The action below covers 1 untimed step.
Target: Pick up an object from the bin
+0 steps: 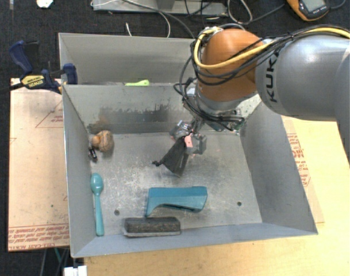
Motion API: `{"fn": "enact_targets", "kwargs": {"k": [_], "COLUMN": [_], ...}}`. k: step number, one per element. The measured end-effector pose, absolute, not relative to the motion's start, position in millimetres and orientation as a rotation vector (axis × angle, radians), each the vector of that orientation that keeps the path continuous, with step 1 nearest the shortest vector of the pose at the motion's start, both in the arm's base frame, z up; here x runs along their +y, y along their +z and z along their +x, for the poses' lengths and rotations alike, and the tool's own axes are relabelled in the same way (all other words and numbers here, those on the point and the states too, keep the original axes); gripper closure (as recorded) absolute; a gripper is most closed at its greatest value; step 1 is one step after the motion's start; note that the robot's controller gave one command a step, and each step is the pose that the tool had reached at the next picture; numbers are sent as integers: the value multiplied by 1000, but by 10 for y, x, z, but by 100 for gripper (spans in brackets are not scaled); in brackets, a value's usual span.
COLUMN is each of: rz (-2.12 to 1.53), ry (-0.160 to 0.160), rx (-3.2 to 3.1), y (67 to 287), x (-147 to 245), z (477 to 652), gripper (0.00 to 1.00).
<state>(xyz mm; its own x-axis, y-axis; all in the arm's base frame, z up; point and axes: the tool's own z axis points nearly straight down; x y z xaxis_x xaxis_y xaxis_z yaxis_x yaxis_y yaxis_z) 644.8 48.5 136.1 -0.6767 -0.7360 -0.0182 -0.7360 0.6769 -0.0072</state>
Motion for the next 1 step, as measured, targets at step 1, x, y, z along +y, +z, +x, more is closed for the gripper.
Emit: {"fn": "enact_targets", "kwargs": {"k": [1], "rz": [-1296], "ry": [13], "rx": [2858], "y": [1657], "x": [494], "z": [6371], "gripper": [100]}}
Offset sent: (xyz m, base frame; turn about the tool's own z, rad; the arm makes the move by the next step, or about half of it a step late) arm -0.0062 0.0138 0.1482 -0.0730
